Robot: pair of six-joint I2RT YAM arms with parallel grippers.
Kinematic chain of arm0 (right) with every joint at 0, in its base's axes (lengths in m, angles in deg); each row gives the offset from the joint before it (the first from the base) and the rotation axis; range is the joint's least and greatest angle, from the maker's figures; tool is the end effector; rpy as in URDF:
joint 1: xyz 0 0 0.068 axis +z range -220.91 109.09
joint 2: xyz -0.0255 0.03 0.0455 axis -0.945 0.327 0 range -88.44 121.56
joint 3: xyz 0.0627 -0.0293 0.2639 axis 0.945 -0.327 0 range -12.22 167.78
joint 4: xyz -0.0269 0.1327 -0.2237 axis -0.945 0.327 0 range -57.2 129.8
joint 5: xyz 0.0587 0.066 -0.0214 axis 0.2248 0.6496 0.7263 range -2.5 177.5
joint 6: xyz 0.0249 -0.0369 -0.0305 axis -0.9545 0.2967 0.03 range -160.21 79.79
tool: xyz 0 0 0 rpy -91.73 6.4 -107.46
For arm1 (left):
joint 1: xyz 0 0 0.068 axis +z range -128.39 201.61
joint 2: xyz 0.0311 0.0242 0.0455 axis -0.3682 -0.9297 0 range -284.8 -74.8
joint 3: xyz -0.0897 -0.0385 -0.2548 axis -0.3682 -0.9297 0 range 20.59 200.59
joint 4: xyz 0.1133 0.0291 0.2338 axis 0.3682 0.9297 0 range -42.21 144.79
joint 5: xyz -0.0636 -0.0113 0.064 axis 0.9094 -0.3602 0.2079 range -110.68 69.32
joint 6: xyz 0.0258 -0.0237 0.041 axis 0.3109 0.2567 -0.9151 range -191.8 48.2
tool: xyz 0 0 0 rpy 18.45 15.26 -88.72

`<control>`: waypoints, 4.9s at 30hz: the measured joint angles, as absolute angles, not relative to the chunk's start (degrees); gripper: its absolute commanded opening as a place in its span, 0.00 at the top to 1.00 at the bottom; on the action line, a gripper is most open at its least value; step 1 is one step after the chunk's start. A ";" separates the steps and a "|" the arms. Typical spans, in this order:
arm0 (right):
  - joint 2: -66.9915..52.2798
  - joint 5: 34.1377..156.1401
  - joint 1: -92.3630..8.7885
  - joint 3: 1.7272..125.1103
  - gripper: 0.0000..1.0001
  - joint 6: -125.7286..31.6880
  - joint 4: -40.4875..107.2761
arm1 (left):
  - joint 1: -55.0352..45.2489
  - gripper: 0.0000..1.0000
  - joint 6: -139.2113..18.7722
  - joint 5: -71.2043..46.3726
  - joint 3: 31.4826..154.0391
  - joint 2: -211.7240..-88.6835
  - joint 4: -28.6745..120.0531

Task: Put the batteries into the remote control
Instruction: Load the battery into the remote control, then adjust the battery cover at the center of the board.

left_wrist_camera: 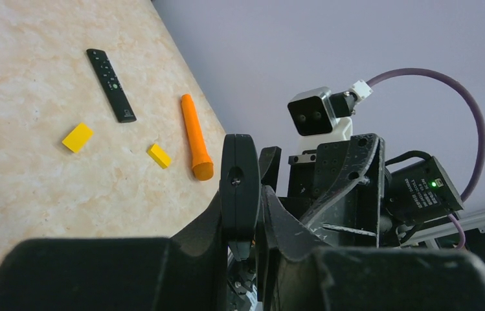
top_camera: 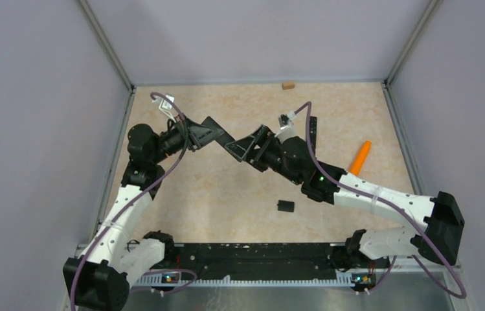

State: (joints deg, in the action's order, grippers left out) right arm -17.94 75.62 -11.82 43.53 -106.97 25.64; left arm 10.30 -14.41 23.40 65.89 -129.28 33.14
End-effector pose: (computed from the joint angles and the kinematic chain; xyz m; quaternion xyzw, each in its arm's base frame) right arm 0.1563 0.2468 0.3436 0.1181 0.7421 0.5480 0.3675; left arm 0.2081 -0.0669 0.3580 0.0115 0.6824 -0.5954 0.4239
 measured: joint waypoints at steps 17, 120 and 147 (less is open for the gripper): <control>-17.41 80.36 -14.38 38.72 0.61 -110.97 17.14 | 10.36 1.00 -13.26 23.35 65.89 -129.28 31.87; -9.37 90.94 -20.15 30.66 0.35 -16.15 62.16 | 15.28 1.00 -34.22 4.38 65.91 -121.95 63.61; -6.77 90.33 -20.85 31.71 0.65 -18.45 55.74 | 15.48 1.00 -32.38 8.40 66.02 -122.33 61.84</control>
State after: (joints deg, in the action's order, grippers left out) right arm -6.77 90.33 -20.85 31.71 -18.45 55.74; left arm 15.48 -32.38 8.40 66.02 -122.33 61.84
